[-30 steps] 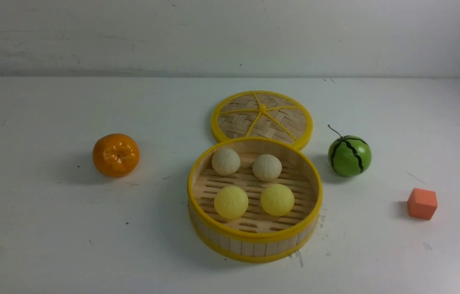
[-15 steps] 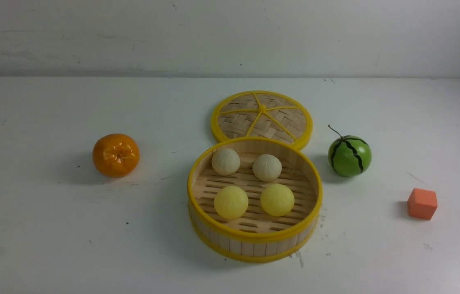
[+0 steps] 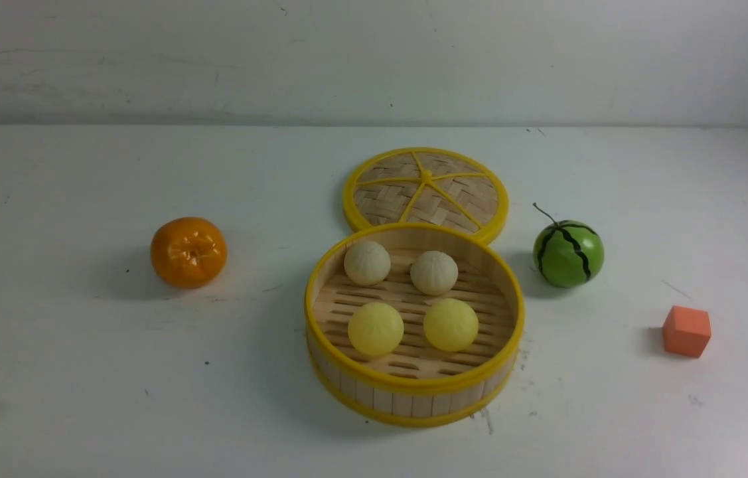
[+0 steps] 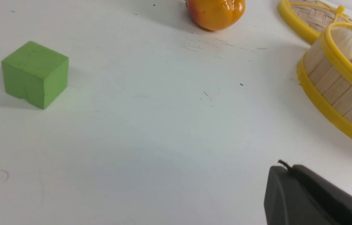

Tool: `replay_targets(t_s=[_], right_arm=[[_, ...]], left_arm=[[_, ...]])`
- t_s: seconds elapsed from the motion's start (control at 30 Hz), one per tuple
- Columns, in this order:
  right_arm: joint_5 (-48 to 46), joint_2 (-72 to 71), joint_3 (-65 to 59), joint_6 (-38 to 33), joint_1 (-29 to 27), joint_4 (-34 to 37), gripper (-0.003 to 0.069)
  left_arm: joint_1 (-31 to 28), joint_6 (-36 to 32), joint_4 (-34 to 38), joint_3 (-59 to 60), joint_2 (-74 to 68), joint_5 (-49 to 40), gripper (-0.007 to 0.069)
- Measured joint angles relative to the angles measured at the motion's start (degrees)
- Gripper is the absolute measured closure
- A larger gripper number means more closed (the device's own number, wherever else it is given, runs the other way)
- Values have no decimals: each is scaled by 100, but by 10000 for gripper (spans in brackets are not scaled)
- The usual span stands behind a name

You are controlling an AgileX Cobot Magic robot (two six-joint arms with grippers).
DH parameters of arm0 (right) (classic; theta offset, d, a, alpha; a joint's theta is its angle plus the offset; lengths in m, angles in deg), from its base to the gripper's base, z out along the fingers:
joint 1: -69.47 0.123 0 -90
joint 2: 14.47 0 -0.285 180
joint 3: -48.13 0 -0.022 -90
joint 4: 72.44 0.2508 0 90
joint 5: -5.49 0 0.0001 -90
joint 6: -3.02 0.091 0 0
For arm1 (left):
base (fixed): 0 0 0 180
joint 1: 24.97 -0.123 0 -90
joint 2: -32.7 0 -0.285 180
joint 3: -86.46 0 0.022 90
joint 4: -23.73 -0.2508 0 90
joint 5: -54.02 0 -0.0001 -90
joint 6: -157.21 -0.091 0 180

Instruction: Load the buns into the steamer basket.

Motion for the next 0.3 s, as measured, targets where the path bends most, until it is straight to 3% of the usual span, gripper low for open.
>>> replay_targets(t_s=[0.3], right_arm=[[0,0,0,0,0,0,520]], left_arm=[[0,0,0,0,0,0,638]])
